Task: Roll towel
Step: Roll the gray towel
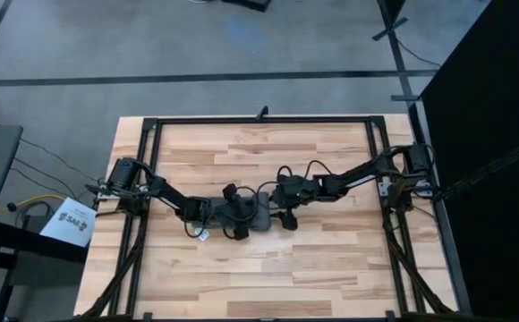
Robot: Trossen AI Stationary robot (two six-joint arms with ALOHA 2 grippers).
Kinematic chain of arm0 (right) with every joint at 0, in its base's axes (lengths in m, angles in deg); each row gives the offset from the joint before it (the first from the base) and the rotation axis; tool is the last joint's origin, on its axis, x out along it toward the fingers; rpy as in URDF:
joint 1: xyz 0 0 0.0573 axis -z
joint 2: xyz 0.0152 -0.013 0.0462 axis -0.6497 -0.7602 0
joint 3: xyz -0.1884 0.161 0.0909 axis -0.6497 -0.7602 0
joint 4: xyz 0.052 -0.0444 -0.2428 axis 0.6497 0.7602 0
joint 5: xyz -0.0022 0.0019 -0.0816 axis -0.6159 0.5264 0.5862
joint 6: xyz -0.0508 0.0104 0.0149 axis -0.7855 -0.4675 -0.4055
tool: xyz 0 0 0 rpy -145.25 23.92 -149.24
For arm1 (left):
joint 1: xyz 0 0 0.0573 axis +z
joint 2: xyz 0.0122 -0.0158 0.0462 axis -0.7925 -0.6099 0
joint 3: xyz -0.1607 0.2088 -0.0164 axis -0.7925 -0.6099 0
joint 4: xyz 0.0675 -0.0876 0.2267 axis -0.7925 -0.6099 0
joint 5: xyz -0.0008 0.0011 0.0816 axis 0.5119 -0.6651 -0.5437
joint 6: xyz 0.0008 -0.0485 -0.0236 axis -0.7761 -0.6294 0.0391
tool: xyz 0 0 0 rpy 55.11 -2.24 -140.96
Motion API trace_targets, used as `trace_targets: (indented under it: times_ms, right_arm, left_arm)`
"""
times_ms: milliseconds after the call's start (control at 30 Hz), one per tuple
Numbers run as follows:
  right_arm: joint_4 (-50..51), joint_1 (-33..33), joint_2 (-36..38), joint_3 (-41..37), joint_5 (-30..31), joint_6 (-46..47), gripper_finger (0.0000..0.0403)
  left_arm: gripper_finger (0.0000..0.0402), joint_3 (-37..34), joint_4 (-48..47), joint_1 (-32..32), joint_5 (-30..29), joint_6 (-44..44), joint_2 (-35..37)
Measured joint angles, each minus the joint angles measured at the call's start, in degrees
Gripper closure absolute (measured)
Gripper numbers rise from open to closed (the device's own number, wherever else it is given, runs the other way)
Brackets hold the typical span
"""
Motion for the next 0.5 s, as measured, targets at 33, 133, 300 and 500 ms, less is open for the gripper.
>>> trace_targets:
  times_ms: [33, 133, 300, 500]
  right_arm:
    - [0.20, -0.16, 0.00, 0.28, 0.00, -0.28, 0.0145]
    - [1.15, -0.23, 0.03, 0.87, -0.07, -0.72, 0.0145]
    - [4.47, -0.16, 0.15, 1.07, -0.24, -0.43, 0.0145]
    - [11.90, -0.16, 0.20, 1.10, -0.38, 0.63, 0.0145]
  left_arm:
    - [0.0228, 0.00, 0.39, 0.00, 0.00, -0.02, -0.31]
    - [0.0228, 0.04, 1.33, 0.00, -0.09, -0.12, -0.83]
    - [0.0228, 0.07, 2.52, 0.00, -0.30, 0.17, -1.40]
    - [0.0228, 0.07, 3.56, 0.00, -0.28, 0.07, -1.72]
